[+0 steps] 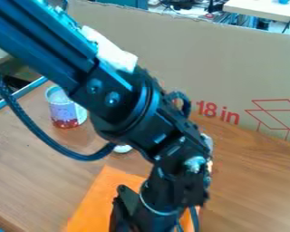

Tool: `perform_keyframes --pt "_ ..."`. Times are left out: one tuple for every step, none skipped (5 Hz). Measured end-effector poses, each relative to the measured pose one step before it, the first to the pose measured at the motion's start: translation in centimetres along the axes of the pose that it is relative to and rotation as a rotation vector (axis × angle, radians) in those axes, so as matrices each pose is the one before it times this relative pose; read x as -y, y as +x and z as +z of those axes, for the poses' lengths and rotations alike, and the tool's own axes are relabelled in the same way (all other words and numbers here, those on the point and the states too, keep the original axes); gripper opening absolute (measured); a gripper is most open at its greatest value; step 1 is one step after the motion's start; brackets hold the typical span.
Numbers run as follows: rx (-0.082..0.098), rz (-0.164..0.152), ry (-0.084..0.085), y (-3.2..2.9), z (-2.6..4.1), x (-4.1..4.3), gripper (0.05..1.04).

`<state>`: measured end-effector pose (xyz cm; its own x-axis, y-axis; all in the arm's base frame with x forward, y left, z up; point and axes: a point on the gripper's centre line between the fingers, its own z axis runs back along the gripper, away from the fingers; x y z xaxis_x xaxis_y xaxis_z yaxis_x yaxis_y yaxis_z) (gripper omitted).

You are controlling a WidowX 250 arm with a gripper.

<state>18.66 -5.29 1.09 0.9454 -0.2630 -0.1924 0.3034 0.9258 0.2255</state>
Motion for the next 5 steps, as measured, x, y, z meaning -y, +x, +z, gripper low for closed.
perform_keyframes --pt "-0.0083 0.0003 0.0257 0.118 -0.347 -1.447 1.003" --pt "-0.083 0.0106 0.0266 -0.843 -0.711 -2.983 1.003" --pt "-0.1165 0.0021 -0.0115 -1.617 -0.772 -1.811 1.003" --pt "-0.0825 -0.0092 -0.0426 -1.323 -0.71 -0.912 1.003" --pt "-0.0002 -0.0277 -0.0228 -0.409 0.086 -0.038 1.003"
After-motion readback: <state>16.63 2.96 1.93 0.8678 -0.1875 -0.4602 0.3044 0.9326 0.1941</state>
